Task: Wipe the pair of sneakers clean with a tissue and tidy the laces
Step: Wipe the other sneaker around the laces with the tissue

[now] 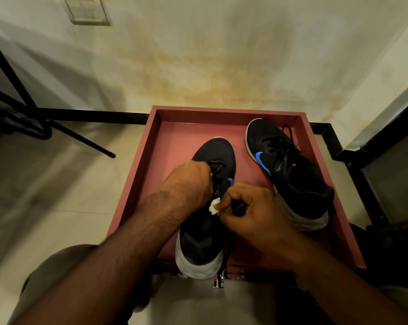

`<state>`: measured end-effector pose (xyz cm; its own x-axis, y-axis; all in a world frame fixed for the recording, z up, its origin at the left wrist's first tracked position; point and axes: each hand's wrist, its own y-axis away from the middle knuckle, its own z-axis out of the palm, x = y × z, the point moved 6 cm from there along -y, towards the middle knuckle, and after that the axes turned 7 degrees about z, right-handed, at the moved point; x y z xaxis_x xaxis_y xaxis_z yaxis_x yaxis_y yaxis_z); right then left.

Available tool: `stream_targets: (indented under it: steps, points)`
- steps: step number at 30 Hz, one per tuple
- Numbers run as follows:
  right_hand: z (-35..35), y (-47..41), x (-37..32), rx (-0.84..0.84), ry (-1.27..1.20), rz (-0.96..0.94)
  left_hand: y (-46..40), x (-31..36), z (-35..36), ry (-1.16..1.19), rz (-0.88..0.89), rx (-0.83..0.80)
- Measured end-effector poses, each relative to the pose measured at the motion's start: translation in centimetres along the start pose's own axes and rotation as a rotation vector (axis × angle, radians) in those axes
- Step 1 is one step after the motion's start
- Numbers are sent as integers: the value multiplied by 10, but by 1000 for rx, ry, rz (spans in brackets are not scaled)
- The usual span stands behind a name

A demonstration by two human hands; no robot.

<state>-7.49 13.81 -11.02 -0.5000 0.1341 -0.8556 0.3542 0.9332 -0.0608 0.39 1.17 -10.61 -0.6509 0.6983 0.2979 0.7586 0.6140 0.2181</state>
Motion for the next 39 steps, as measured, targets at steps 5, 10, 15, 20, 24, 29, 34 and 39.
stream_targets:
  steps: [5,10,15,20,24,29,34,39]
  points:
    - [-9,-6,29,-58,341,202,1,-2,-2,34,-12,-7]
    - [-21,-3,6,203,-1,48,1,-1,-4,24,-11,30]
    - [-3,-2,18,-52,104,165,0,-1,-2,21,-22,-6]
    - [-15,-3,23,56,280,145,1,-1,-5,47,-14,-3]
    - [-10,1,-8,105,-18,-67,0,1,-5,-11,-4,7]
    - [-7,-4,28,-25,302,156,2,-3,-7,51,16,-5]
    - [-31,-3,20,201,98,146,9,-29,-33,540,4,-29]
    - [-39,-2,7,319,27,87,18,-29,-30,527,165,-250]
